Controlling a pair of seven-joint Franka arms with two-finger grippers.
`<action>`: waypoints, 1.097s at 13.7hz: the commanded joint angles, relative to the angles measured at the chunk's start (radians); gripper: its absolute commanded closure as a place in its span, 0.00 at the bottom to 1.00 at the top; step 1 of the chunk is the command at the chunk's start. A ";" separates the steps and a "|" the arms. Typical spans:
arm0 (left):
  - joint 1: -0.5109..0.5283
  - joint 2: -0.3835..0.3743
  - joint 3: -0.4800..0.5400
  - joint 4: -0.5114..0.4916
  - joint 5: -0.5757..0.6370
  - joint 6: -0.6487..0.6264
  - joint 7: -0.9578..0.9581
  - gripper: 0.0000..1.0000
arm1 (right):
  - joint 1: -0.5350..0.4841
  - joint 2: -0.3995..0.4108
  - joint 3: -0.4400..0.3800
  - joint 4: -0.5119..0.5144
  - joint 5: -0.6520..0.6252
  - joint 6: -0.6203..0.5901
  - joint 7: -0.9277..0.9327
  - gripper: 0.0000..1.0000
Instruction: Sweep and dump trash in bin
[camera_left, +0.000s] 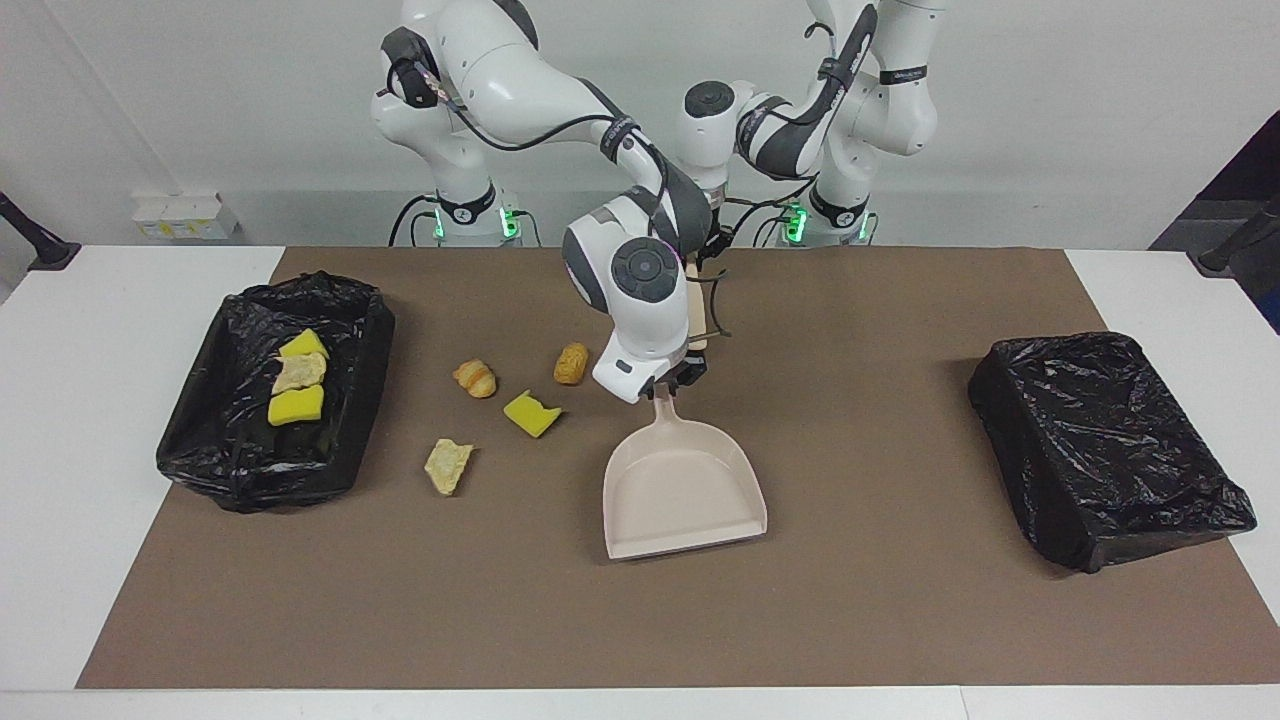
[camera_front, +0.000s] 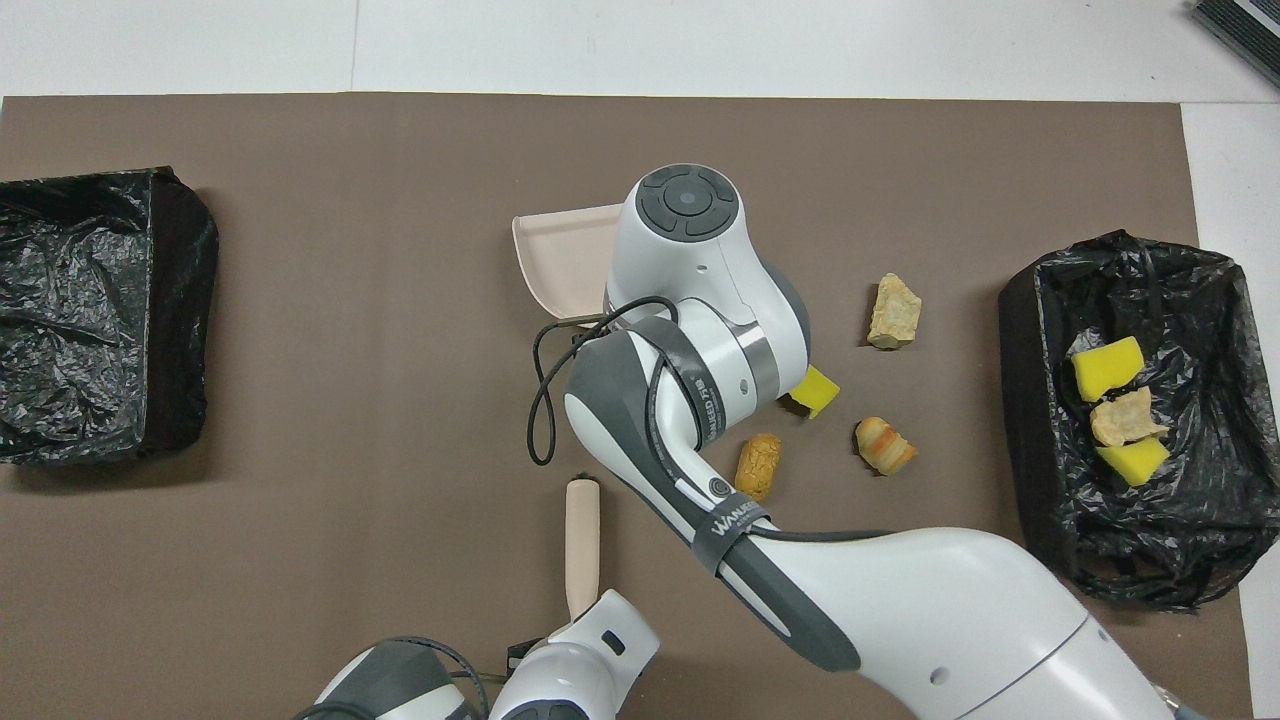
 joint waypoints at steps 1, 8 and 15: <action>-0.062 -0.021 0.015 -0.023 -0.027 0.020 -0.060 1.00 | 0.028 0.055 0.002 0.071 0.029 -0.001 0.067 1.00; -0.136 -0.005 0.017 -0.026 -0.027 0.018 -0.094 1.00 | 0.028 0.032 0.003 -0.010 0.041 0.086 0.149 1.00; -0.051 0.009 0.028 0.052 -0.027 -0.130 -0.060 0.00 | 0.031 -0.011 0.003 -0.041 -0.008 0.085 0.101 0.00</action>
